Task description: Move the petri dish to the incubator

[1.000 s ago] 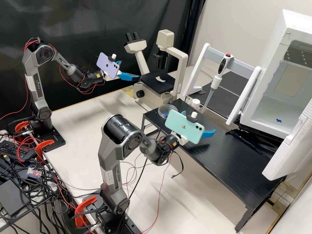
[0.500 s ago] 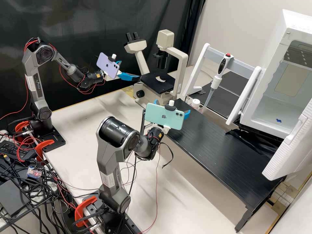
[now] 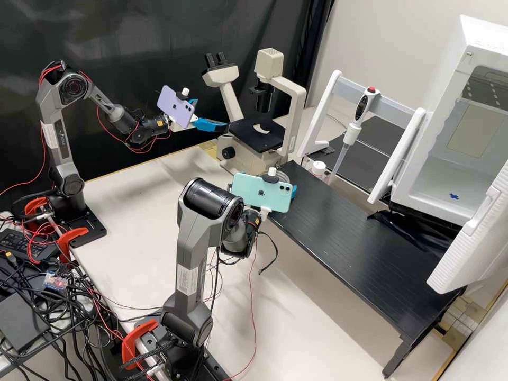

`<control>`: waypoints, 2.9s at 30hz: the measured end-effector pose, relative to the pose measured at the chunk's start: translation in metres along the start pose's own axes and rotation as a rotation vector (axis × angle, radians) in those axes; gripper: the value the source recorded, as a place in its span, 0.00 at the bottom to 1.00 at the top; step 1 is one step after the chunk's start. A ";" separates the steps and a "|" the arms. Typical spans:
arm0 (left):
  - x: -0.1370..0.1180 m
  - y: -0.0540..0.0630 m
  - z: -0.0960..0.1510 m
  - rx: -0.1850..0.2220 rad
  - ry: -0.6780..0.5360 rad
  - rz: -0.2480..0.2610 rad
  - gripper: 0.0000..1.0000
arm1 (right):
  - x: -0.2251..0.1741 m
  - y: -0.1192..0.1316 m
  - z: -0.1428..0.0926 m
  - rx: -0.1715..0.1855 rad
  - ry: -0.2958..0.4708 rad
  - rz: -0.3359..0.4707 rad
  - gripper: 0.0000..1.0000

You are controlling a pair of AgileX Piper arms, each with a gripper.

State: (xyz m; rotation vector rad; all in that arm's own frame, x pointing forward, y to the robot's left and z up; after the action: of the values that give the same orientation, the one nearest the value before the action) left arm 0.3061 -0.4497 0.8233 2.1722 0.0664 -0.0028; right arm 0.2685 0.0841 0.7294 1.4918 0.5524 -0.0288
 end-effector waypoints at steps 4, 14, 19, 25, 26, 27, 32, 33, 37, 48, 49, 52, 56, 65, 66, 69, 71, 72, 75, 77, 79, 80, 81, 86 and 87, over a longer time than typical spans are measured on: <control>0.000 0.000 0.000 0.000 0.000 0.000 1.00 | 0.003 -0.002 0.003 0.003 -0.003 -0.002 0.00; 0.000 0.000 0.000 0.000 0.000 0.000 1.00 | 0.004 -0.001 0.002 0.003 0.001 0.007 0.00; 0.000 0.000 0.000 0.000 0.000 0.000 1.00 | 0.004 -0.001 0.002 0.006 0.001 0.007 0.00; 0.000 0.000 0.000 0.000 0.000 0.000 1.00 | 0.003 0.002 0.006 0.013 -0.011 0.018 0.00; 0.000 0.000 0.000 0.000 0.000 0.000 1.00 | 0.003 0.002 0.006 0.015 -0.012 0.020 0.00; 0.000 0.000 0.000 0.000 0.000 0.000 1.00 | 0.003 0.003 0.007 0.014 -0.013 0.021 0.00; 0.000 0.000 0.000 0.000 0.000 0.000 1.00 | 0.002 0.005 0.009 0.021 -0.020 0.024 0.00; 0.000 0.000 0.000 0.000 0.000 0.000 1.00 | 0.002 0.005 0.009 0.024 -0.021 0.025 0.00; 0.000 0.000 0.000 0.000 0.000 0.000 1.00 | 0.002 0.006 0.011 0.037 -0.025 0.028 0.00; 0.000 0.000 0.000 0.000 0.000 0.000 1.00 | 0.001 0.009 0.014 0.052 -0.025 0.025 0.00; 0.000 0.000 0.000 0.000 0.000 0.000 1.00 | 0.001 0.009 0.014 0.052 -0.022 0.022 0.00; 0.000 0.000 0.000 0.000 0.000 0.000 1.00 | 0.000 0.010 0.015 0.055 -0.025 0.023 0.00; 0.000 0.000 0.000 0.000 0.000 0.000 1.00 | -0.001 0.014 0.017 0.050 -0.027 0.033 0.00; 0.000 0.000 0.000 0.000 0.000 0.000 1.00 | -0.028 0.066 0.050 0.018 -0.174 0.192 0.00; 0.000 0.000 0.000 0.000 0.000 0.000 1.00 | -0.033 0.074 0.058 0.024 -0.210 0.218 0.00; 0.000 0.000 0.000 0.000 0.000 0.000 1.00 | -0.045 0.097 0.076 0.020 -0.276 0.284 0.00; 0.000 0.000 0.000 0.000 0.000 0.000 1.00 | -0.053 0.115 0.087 0.024 -0.309 0.343 0.00; 0.000 0.000 0.000 0.000 0.000 0.000 1.00 | -0.056 0.123 0.090 0.024 -0.317 0.370 0.00; 0.000 0.000 0.000 0.000 0.000 0.000 1.00 | -0.064 0.148 0.101 0.022 -0.344 0.453 0.00; 0.000 0.000 0.000 0.000 0.000 0.000 1.00 | -0.068 0.162 0.107 0.014 -0.360 0.494 0.00; 0.000 0.000 0.000 0.000 0.000 0.000 1.00 | -0.071 0.179 0.112 0.009 -0.375 0.533 0.00; 0.000 0.000 0.000 0.000 0.000 0.000 1.00 | -0.071 0.183 0.114 0.004 -0.378 0.541 0.00; 0.000 0.000 0.000 0.000 0.000 0.000 1.00 | -0.071 0.191 0.115 -0.004 -0.383 0.557 0.00; 0.000 0.000 0.000 0.000 0.000 0.000 1.00 | -0.060 0.218 0.121 -0.026 -0.396 0.581 0.00; 0.000 0.000 0.000 0.000 0.000 0.000 1.00 | -0.058 0.221 0.122 -0.026 -0.399 0.583 0.00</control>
State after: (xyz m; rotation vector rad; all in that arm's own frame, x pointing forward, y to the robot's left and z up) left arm 0.3061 -0.4497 0.8233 2.1722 0.0664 -0.0028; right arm 0.3356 -0.0269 0.9534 1.5216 -0.2101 0.1326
